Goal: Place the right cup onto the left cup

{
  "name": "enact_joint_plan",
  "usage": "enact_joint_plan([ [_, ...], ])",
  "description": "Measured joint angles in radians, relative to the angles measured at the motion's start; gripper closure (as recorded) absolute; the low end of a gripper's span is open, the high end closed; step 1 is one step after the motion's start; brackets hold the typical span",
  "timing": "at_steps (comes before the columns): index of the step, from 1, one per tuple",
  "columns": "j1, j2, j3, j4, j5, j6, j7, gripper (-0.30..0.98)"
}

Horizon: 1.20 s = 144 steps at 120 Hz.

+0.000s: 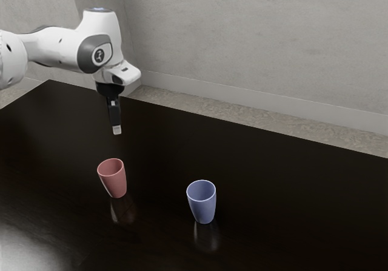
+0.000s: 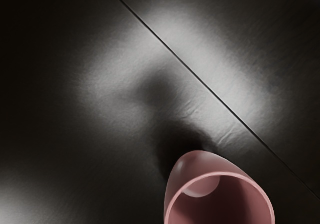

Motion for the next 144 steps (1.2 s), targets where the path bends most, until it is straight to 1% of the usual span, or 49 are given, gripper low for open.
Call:
enact_joint_plan([
  [6, 0.003, 0.007, 0.000, -0.015, 0.005, 0.024, 0.003, 0.00],
  [10, 0.000, 0.011, 0.000, -0.017, 0.021, 0.037, 0.004, 0.00],
  [22, -0.048, 0.042, 0.000, 0.025, 0.065, 0.065, 0.009, 0.00],
  [38, -0.118, 0.092, 0.000, 0.092, 0.088, 0.085, 0.013, 0.00],
  [65, -0.226, 0.106, 0.001, 0.105, 0.088, 0.102, 0.007, 0.00],
  [99, -0.336, 0.105, -0.001, 0.066, 0.080, 0.107, -0.035, 0.00],
  [119, -0.362, 0.106, -0.026, 0.030, 0.078, 0.109, -0.072, 0.00],
  [144, -0.410, 0.113, -0.042, -0.004, 0.060, 0.119, -0.123, 0.00],
])
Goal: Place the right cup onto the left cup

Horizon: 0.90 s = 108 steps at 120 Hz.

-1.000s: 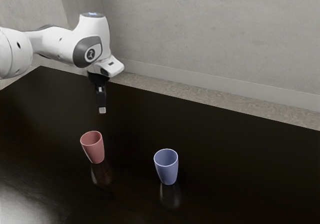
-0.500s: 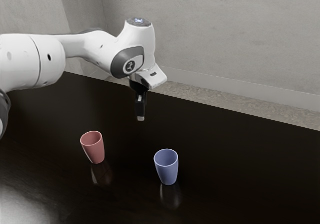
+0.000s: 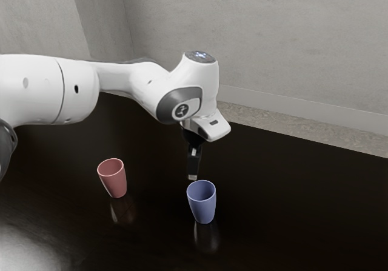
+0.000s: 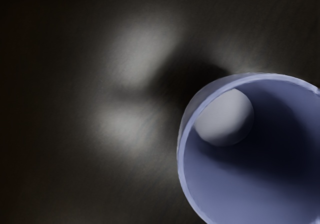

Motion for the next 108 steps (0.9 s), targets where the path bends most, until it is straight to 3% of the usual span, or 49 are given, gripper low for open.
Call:
enact_joint_plan([
  [21, -0.011, 0.032, -0.001, -0.001, -0.003, 0.016, -0.038, 0.01],
  [50, -0.018, 0.079, -0.002, 0.001, 0.005, 0.065, -0.075, 0.28],
  [76, -0.022, 0.096, -0.002, 0.000, 0.003, 0.119, -0.098, 0.61],
  [108, -0.022, 0.095, -0.003, -0.009, -0.004, 0.146, -0.140, 0.74],
])
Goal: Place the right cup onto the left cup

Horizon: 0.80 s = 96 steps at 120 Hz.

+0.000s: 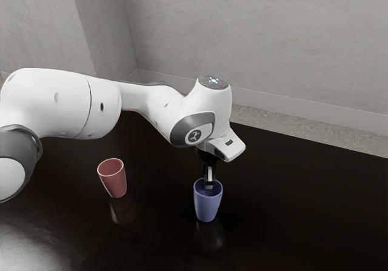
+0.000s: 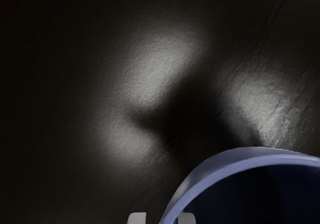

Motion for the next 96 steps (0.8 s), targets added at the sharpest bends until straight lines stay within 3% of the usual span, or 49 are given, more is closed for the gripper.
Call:
enact_joint_plan([
  [29, 0.001, -0.048, 0.001, -0.028, -0.008, -0.016, -0.036, 0.78],
  [52, 0.056, -0.209, 0.002, -0.157, -0.002, -0.055, -0.057, 0.78],
  [96, 0.210, -0.365, 0.003, -0.212, 0.089, -0.182, -0.071, 0.79],
])
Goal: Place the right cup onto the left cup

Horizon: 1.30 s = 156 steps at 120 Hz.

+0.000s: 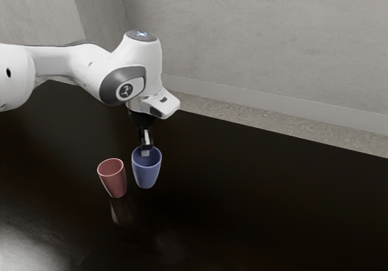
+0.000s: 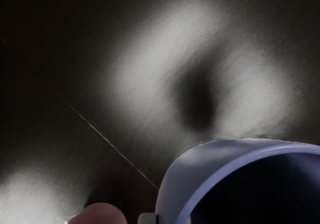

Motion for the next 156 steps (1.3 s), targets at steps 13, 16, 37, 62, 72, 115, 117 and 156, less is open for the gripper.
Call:
enact_joint_plan([
  [13, 0.058, -0.035, 0.000, -0.021, 0.031, -0.024, -0.002, 0.79],
  [16, 0.071, -0.044, 0.000, -0.030, 0.038, -0.029, -0.003, 0.79],
  [37, 0.163, -0.097, 0.000, -0.068, 0.083, -0.053, -0.005, 0.79],
  [62, 0.109, -0.139, 0.000, -0.064, 0.115, -0.072, -0.010, 0.79],
  [72, 0.093, -0.143, 0.000, -0.067, 0.106, -0.045, -0.012, 0.79],
  [115, 0.169, -0.152, 0.000, -0.092, 0.095, 0.056, -0.012, 0.79],
  [117, 0.173, -0.152, 0.000, -0.095, 0.094, 0.063, -0.012, 0.79],
  [156, 0.218, -0.133, 0.000, -0.127, 0.045, 0.161, -0.006, 0.79],
])
